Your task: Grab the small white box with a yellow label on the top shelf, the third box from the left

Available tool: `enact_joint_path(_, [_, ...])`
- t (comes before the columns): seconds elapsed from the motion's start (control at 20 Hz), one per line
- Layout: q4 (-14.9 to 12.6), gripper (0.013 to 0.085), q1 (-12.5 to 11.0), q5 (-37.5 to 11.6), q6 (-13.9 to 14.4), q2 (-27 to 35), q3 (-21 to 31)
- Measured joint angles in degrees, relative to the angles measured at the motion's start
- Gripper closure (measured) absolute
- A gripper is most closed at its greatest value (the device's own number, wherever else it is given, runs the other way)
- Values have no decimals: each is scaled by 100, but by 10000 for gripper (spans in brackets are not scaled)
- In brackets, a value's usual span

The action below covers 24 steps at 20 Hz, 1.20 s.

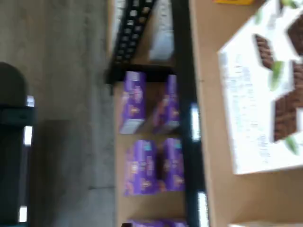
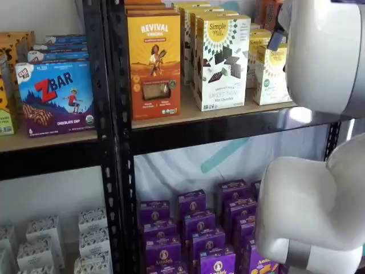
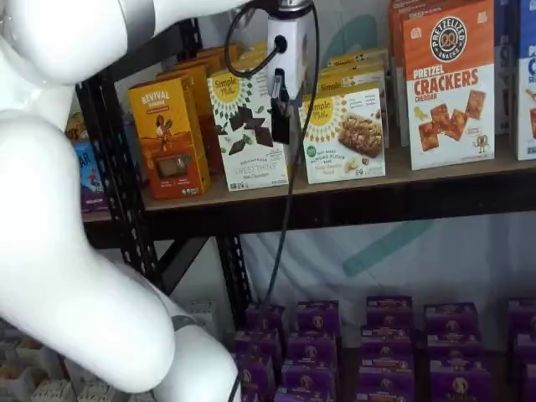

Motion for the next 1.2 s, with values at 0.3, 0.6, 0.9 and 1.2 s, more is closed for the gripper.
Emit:
enact_joint_path(0.3, [362, 130, -15, -1133, -195, -18, 327])
enact_joint_path(0.6, [-150, 130, 221, -1824, -291, 393, 173])
enact_joint_path(0.9, [-376, 130, 273, -1760, -265, 913, -274])
enact_joint_path(1.2, [-786, 130, 436, -1305, -57, 1412, -811])
